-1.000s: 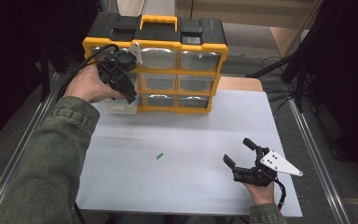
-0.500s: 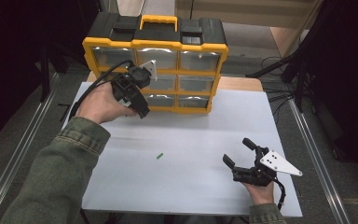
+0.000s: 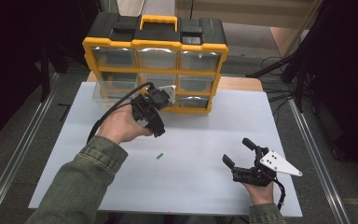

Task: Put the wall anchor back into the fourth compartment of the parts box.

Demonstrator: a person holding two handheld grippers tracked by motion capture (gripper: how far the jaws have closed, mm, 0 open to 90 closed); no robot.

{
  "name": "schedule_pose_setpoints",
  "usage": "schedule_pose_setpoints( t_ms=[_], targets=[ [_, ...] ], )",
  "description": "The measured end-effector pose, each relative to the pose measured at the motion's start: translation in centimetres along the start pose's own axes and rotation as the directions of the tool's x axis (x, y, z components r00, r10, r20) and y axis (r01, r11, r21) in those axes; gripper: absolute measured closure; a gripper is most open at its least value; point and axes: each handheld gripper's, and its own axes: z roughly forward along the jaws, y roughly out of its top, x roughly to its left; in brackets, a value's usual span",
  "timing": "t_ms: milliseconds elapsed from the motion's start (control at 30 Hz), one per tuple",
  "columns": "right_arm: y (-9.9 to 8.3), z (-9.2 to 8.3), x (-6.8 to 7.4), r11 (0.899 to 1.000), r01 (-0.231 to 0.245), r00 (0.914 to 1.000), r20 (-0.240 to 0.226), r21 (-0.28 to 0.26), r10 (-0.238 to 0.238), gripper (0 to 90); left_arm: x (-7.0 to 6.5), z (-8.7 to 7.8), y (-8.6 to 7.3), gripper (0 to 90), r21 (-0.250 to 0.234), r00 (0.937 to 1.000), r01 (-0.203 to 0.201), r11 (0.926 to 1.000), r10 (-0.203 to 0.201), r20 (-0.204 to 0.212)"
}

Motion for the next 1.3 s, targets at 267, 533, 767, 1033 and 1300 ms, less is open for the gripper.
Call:
schedule_pose_setpoints(
  t_ms=[267, 533, 767, 1033, 1300],
  targets=[
    [0.0, 0.1, -0.1, 1.0, 0.008, 1.0, 0.0, 0.002, -0.008, 5.5, -0.3, 4.2, 0.0, 29.2, 0.039, 0.9996, -0.004, 0.9992, 0.003, 0.028],
    [-0.1, 0.1, 0.0, 1.0, 0.003, 1.0, 0.0, 0.008, -0.003, 5.5, -0.5, 6.7, -0.2, 29.2, 0.044, 0.9988, 0.004, 0.999, -0.006, 0.048],
    [-0.1, 0.1, 0.0, 1.0, 0.005, 1.0, 0.0, 0.009, -0.005, 5.5, -0.8, 8.7, -0.1, 29.3, 0.056, 0.9979, 0.004, 0.9984, -0.007, 0.064],
    [-0.1, 0.1, -0.1, 1.0, 0.008, 1.0, -0.001, 0.013, -0.008, 5.5, -1.4, 10.9, -0.1, 29.5, 0.07, 0.997, 0.003, 0.9976, -0.008, 0.076],
    [-0.1, 0.1, -0.1, 1.0, 0.008, 1.0, -0.002, 0.013, -0.008, 5.5, -1.6, 12.4, -0.3, 34.0, 0.061, 0.9971, 0.02, 0.9979, -0.025, 0.072]
  ],
)
